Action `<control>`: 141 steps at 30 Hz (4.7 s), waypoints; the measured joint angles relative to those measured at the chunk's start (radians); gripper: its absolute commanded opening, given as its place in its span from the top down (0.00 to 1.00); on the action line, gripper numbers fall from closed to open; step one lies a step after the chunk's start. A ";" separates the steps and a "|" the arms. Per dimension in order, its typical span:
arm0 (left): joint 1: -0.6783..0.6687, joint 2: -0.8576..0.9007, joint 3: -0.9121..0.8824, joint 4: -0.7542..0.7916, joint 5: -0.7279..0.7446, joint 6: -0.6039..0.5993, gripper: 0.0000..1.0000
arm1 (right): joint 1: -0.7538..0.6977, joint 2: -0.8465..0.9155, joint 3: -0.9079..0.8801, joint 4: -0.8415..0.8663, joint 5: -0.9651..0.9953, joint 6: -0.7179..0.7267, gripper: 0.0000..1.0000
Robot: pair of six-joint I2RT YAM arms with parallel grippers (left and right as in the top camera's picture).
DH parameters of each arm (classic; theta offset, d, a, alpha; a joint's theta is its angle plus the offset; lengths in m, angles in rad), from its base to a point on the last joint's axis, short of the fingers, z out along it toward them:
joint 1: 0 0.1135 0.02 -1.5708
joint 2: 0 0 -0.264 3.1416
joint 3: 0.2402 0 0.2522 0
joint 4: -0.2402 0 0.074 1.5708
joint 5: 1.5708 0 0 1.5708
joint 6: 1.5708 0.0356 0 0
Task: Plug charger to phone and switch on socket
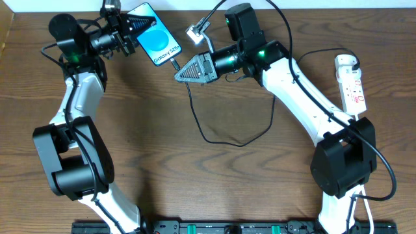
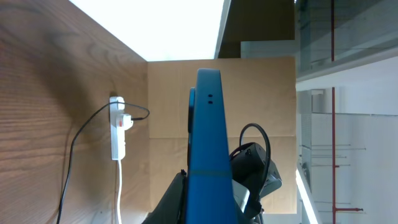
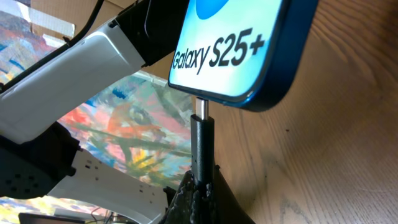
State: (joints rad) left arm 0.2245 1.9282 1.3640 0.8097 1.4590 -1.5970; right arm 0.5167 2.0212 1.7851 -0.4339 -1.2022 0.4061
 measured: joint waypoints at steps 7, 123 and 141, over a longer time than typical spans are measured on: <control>-0.014 0.000 0.000 0.000 -0.010 0.000 0.93 | 0.000 0.000 0.000 -0.002 -0.002 0.008 0.99; -0.220 0.100 -0.111 -1.220 -0.419 1.309 0.93 | -0.213 0.000 0.000 -0.658 0.718 -0.258 0.55; -0.281 0.151 -0.110 -1.322 -0.639 1.310 0.91 | -0.208 0.000 0.000 -0.666 0.750 -0.258 0.55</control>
State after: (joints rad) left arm -0.0566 2.0796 1.2537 -0.5125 0.8204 -0.2867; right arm 0.3092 2.0216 1.7851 -1.0996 -0.4519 0.1482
